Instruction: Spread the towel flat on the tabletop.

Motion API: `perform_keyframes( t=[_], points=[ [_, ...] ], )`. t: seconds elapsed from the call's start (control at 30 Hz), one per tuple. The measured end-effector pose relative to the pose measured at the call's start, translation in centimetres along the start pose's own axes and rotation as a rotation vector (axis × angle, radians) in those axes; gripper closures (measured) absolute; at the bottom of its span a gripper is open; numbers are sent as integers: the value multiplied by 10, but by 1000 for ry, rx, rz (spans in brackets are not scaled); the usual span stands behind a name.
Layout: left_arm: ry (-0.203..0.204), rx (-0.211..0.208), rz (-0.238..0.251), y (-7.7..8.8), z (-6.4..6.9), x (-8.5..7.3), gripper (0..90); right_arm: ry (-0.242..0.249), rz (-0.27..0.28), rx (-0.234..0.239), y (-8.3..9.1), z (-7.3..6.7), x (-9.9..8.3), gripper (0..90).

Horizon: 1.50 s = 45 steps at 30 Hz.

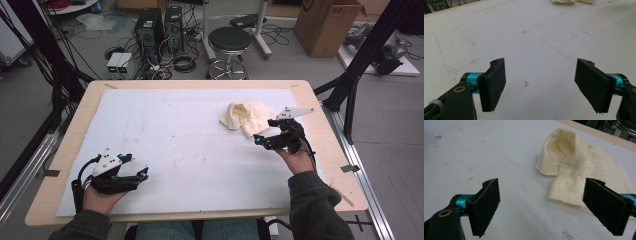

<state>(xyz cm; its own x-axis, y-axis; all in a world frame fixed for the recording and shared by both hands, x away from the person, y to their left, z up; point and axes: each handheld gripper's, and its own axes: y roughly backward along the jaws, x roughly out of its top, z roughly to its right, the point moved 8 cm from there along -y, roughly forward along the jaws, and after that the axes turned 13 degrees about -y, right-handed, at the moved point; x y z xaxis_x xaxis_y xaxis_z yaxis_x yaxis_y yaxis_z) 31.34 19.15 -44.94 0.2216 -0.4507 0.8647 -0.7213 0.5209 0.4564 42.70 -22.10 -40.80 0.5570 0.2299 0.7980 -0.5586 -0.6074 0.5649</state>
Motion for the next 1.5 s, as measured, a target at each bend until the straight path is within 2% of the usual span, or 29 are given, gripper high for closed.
perform_keyframes(
  t=[0.1,0.17,0.23,0.4,0.47,0.57,0.63,0.7,0.73,0.83,0.97,1.1,1.17,1.23,1.3,1.37,1.5],
  points=[
    [2,1,1,1,-1,0,255,-2,-5,-15,-7,8,17,148],
    [5,0,0,1,-1,-1,255,3,4,-19,-10,10,22,155],
    [3,1,0,1,-1,-1,255,7,-11,-23,-17,15,30,155],
    [7,3,3,3,-2,-2,255,-25,-32,-30,-39,24,44,170],
    [7,2,2,3,-2,-2,255,-59,-30,5,-47,25,50,210],
    [10,7,4,4,-3,-3,255,-73,-51,-22,-61,32,53,212],
    [8,7,3,4,-4,-3,255,-80,-58,-26,-69,35,52,231],
    [8,8,4,4,-5,-3,257,-59,-91,-56,-83,40,45,256],
    [10,6,5,3,-5,-3,257,-59,-91,-56,-83,40,45,256],
    [5,1,-2,1,-4,-3,257,-91,-126,-50,-96,44,37,306],
    [5,0,1,1,-4,-3,258,-135,-120,-55,-108,51,33,383],
    [6,-1,-1,2,-5,-4,258,-135,-126,-95,-118,57,28,411],
    [10,1,0,2,-6,-4,258,-151,-126,-96,-123,59,26,428],
    [6,2,-2,2,-6,-4,258,-145,-130,-106,-128,60,23,458],
    [4,1,-1,1,-6,-4,258,-146,-152,-115,-132,61,19,467],
    [3,0,-4,1,-5,-4,258,-149,-163,-105,-136,60,16,468],
    [3,-1,-3,1,-5,-4,258,-160,-165,-96,-137,60,15,436]
  ],
)
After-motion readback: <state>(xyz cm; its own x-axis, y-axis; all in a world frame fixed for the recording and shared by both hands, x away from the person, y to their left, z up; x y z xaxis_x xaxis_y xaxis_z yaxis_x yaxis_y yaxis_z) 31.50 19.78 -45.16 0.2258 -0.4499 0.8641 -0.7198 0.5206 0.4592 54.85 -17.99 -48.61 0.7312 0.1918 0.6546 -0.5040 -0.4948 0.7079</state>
